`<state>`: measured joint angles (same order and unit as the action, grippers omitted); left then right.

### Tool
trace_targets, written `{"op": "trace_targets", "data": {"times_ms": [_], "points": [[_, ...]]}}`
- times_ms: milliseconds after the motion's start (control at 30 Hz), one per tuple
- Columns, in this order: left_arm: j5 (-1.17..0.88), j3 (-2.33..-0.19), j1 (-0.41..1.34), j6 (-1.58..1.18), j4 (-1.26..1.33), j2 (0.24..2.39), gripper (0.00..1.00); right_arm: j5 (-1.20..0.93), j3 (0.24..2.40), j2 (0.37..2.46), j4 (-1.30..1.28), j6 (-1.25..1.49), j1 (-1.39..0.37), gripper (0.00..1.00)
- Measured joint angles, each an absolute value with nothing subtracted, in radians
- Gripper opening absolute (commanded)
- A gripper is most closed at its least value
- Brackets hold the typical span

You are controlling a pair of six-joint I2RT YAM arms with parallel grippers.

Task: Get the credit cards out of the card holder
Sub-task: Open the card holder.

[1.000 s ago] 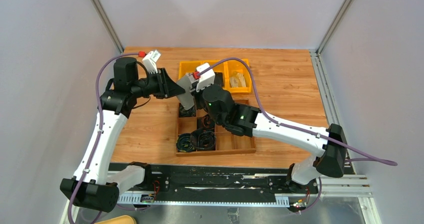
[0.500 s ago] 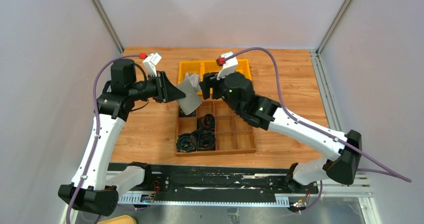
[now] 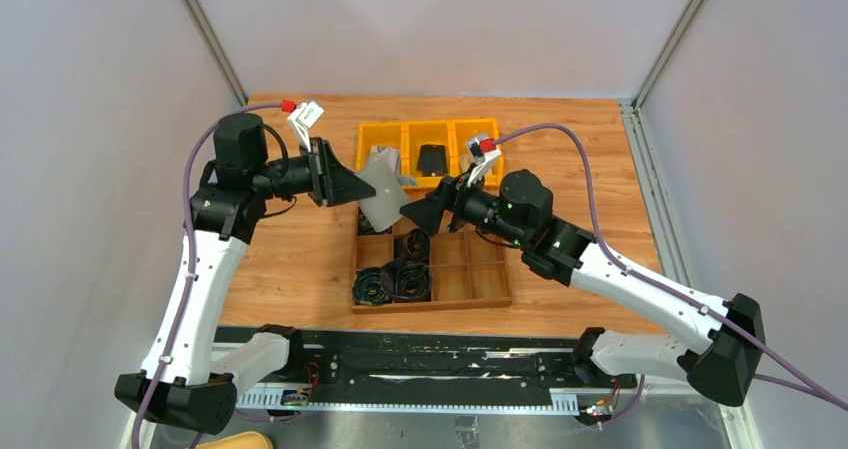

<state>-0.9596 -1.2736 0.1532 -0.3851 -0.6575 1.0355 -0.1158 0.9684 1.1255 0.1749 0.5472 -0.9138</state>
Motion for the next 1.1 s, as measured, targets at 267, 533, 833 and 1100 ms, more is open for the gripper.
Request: {"op": "trace_targets", "data": {"times_ms": [267, 533, 833, 1100], "points": [[-1.021, -1.274, 0.152, -0.45, -0.583, 1.002, 0.0, -0.228, 0.963, 1.183, 0.368, 0.697, -0.897, 0.74], [-1.048, -1.271, 0.144, -0.525, -0.492, 0.976, 0.0, -0.342, 0.921, 1.218, 0.6, 0.891, -0.842, 0.65], [-1.077, -1.262, 0.144, -0.59, -0.445, 0.957, 0.0, -0.377, 0.896, 1.23, 0.747, 1.006, -0.823, 0.57], [-1.085, -1.245, 0.144, -0.628, -0.421, 0.944, 0.0, -0.324, 0.887, 1.236, 0.825, 1.089, -0.815, 0.4]]}}
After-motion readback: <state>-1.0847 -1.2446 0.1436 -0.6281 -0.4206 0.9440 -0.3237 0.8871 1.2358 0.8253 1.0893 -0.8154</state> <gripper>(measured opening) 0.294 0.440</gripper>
